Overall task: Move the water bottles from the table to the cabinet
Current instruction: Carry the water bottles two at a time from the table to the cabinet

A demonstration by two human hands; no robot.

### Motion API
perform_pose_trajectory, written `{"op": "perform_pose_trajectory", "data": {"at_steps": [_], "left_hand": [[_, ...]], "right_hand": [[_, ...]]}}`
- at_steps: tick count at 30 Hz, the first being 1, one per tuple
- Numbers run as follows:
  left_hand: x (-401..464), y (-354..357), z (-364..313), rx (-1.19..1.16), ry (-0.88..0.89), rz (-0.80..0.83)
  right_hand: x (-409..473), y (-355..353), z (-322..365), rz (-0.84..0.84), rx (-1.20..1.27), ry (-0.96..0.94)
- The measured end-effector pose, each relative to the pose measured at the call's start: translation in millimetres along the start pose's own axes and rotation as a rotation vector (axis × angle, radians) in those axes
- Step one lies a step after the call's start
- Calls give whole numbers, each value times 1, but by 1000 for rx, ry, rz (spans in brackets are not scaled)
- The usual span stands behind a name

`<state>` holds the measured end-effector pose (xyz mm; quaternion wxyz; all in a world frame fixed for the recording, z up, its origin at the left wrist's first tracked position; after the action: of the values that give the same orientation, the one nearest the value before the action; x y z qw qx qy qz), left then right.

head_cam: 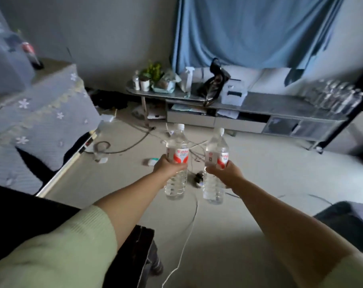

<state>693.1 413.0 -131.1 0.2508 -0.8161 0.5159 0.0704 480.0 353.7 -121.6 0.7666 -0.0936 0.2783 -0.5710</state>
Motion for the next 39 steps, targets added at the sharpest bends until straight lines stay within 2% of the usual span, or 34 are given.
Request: {"op": "perform_pose_trajectory", "data": {"at_steps": [9, 16, 24, 31, 39], "left_hand": [[4, 145, -51, 96, 84, 334], [5, 271, -90, 169, 127, 492], [15, 402, -148, 164, 154, 535], [28, 490, -178, 205, 143, 606], [109, 586, -241, 211, 159, 677]], "right_hand": [[-21, -113, -74, -248, 186, 167], [-14, -212, -123, -305, 274, 172], [24, -341, -177, -364, 213, 198], [62, -409, -218, -392, 219, 239], [161, -479, -227, -447, 260, 254]]}}
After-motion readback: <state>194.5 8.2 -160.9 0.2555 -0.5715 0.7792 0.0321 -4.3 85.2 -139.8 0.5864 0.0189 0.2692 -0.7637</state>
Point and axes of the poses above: each hand's wrist, its own x-axis towards the middle knuckle, its own y-axis out of the palm, z = x × y, the point moved 3 cm from there along x, towards the middle knuckle
